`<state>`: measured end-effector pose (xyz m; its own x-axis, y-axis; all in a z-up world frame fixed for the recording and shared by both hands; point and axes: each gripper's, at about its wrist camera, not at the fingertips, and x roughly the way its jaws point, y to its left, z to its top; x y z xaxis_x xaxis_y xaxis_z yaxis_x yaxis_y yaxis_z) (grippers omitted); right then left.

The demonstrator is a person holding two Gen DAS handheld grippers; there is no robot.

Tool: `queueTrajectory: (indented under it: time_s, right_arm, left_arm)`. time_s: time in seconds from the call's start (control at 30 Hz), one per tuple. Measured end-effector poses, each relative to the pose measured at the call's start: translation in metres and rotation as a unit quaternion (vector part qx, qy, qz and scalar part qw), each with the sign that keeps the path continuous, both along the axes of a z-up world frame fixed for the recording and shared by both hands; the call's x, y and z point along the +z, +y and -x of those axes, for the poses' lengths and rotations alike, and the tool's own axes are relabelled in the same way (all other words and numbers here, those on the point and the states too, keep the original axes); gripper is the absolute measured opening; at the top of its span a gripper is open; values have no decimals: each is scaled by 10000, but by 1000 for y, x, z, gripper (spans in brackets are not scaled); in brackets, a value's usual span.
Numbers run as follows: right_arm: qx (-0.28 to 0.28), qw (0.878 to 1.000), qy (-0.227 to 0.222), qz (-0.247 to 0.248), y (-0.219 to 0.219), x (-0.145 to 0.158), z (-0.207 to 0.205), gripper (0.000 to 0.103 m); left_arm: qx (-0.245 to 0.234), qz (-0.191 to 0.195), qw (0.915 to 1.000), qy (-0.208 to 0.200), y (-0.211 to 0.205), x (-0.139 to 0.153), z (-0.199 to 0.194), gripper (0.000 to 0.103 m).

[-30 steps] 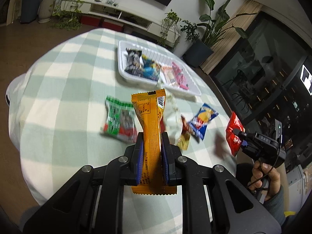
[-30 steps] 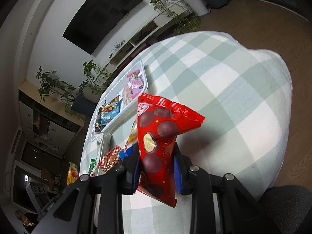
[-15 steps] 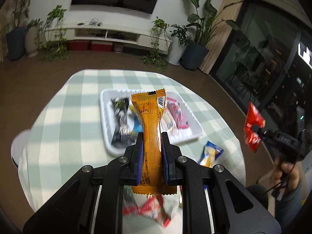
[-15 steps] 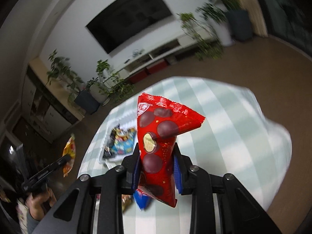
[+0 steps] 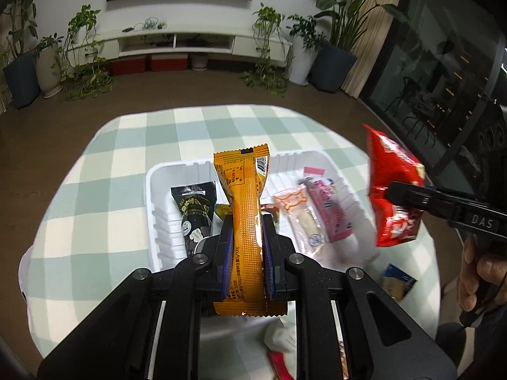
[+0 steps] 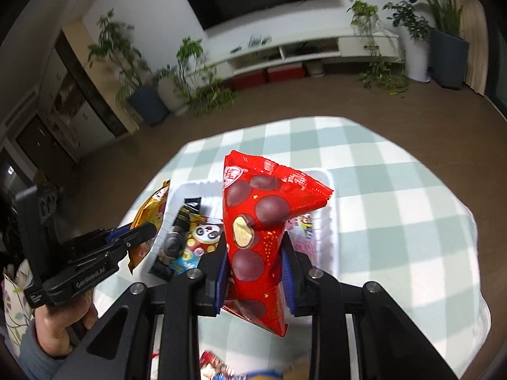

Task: Organize snacks
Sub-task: 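Carry orange packet into the white tray with left tool while right tool carries Mylikes bag there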

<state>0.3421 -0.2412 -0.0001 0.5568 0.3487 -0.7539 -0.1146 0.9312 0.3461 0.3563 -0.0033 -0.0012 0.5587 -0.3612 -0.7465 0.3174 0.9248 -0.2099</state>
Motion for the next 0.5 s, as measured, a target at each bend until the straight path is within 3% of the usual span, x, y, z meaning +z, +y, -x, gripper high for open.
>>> queueTrajectory:
  time_s: [0.3,0.5]
  right_arm:
    - [309,9986,351,266,29,-36,-36,30]
    - [453,9953,545,663,49,-60,-45,30]
  left_arm:
    - [-8,-163,9997,184,-4,-47,-26,15]
    - [-55,-297,9994,161,-19,-60,-31,15]
